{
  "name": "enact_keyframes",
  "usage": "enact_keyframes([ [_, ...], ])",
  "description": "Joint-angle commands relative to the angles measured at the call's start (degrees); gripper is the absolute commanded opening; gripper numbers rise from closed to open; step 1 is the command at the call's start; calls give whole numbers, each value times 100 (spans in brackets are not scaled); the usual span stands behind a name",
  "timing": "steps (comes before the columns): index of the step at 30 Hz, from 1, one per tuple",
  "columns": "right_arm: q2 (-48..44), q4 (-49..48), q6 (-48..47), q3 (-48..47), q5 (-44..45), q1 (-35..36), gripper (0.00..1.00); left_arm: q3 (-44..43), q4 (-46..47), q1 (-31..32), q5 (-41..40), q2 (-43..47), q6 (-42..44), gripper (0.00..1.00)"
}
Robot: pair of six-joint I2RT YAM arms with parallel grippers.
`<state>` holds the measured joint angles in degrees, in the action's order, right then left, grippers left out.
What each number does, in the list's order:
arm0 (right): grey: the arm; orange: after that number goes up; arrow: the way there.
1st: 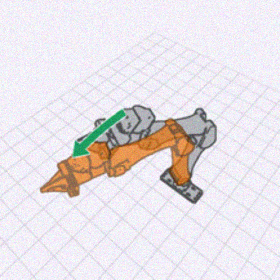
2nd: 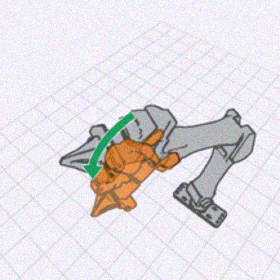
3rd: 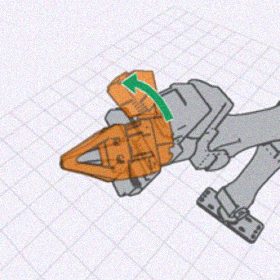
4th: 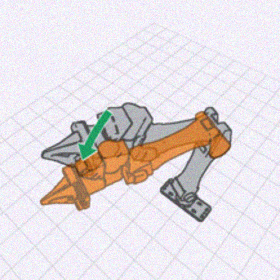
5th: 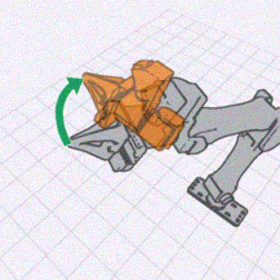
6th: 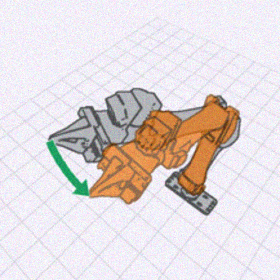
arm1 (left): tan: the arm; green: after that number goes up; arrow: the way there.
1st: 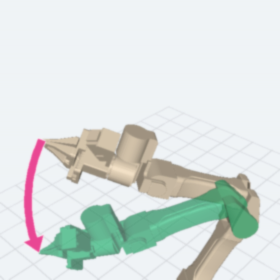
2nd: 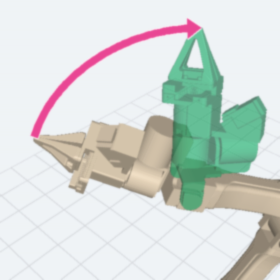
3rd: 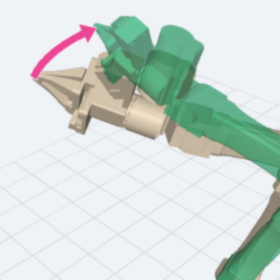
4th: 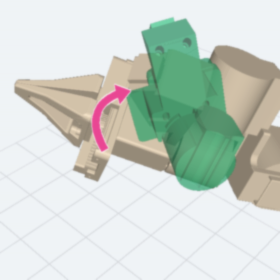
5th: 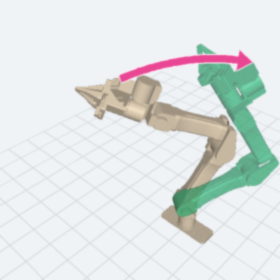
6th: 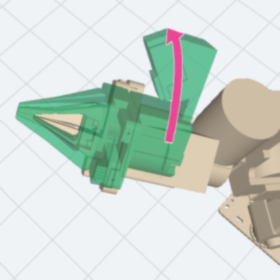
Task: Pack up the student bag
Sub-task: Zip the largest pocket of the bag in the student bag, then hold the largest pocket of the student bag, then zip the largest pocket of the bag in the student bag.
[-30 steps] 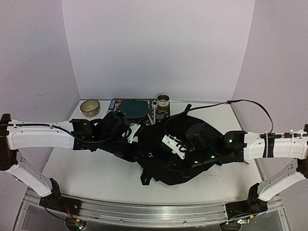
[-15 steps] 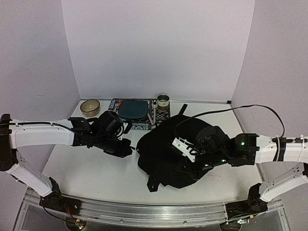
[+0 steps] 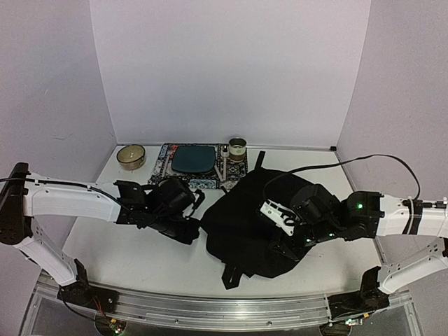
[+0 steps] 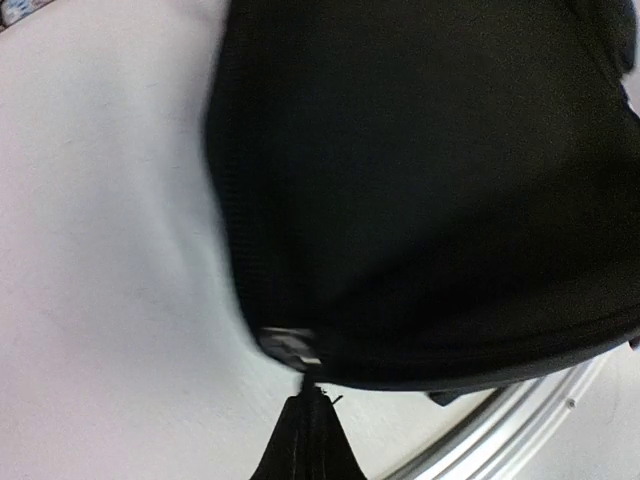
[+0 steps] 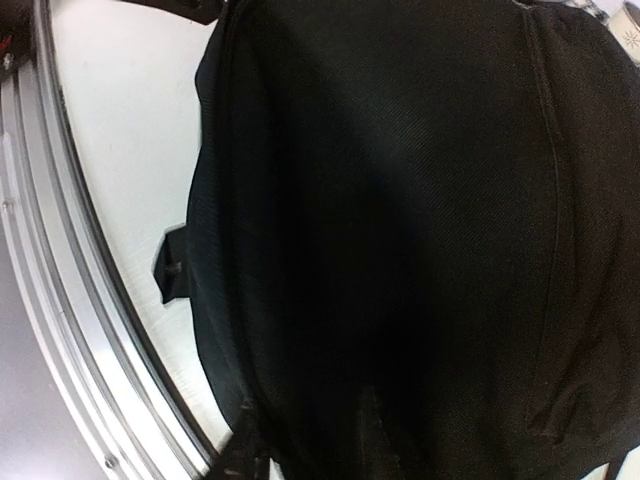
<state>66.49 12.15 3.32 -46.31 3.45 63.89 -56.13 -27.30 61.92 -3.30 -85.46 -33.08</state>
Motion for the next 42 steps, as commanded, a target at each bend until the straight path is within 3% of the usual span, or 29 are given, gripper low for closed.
enact_keyframes([
  [1, 189, 402, 129, -536, -863, -47, 49, -777, 292, 531, 13, -292, 19, 0],
  [7, 373, -485, 412, -594, -1556, -51, 67, -1277, 799, 719, 633, -538, 245, 0],
  [17, 891, -1606, 634, -365, -1536, -43, 67, -1477, 1075, 960, 1091, -486, 391, 0],
  [24, 1202, -1593, 504, -424, -1461, -41, 47, -1309, 1079, 964, 972, -306, 371, 0],
  [35, 958, -1289, 524, -123, -1267, -43, 1, -1183, 1038, 950, 704, 33, 540, 0],
  [42, 579, -1215, 513, -10, -1480, -43, 0, -763, 999, 629, 431, 455, 530, 0],
])
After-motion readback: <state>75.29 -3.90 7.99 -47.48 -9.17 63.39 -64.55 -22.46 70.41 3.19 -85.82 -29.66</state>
